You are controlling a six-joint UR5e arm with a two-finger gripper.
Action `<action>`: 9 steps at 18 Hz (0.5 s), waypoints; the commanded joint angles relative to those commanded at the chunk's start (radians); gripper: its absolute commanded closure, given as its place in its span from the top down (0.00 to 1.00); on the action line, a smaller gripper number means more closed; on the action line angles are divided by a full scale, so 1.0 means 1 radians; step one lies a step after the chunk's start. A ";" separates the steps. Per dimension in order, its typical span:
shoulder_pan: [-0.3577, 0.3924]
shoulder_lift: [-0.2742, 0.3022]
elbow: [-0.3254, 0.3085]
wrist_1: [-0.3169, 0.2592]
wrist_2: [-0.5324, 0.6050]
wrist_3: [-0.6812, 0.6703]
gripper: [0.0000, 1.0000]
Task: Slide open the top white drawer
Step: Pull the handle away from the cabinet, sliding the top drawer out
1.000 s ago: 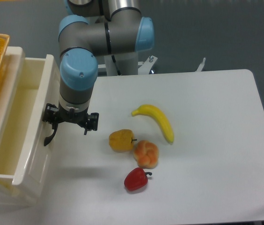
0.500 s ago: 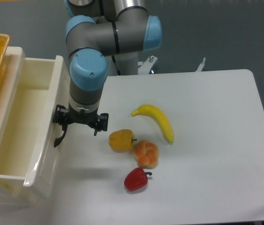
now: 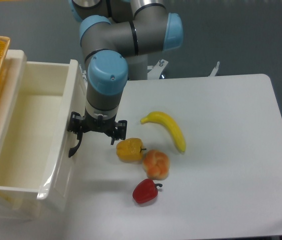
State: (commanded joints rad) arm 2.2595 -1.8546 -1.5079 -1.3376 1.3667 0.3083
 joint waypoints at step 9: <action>0.046 -0.002 0.011 0.002 0.000 0.002 1.00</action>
State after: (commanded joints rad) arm 2.3055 -1.8561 -1.4972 -1.3361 1.3668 0.3099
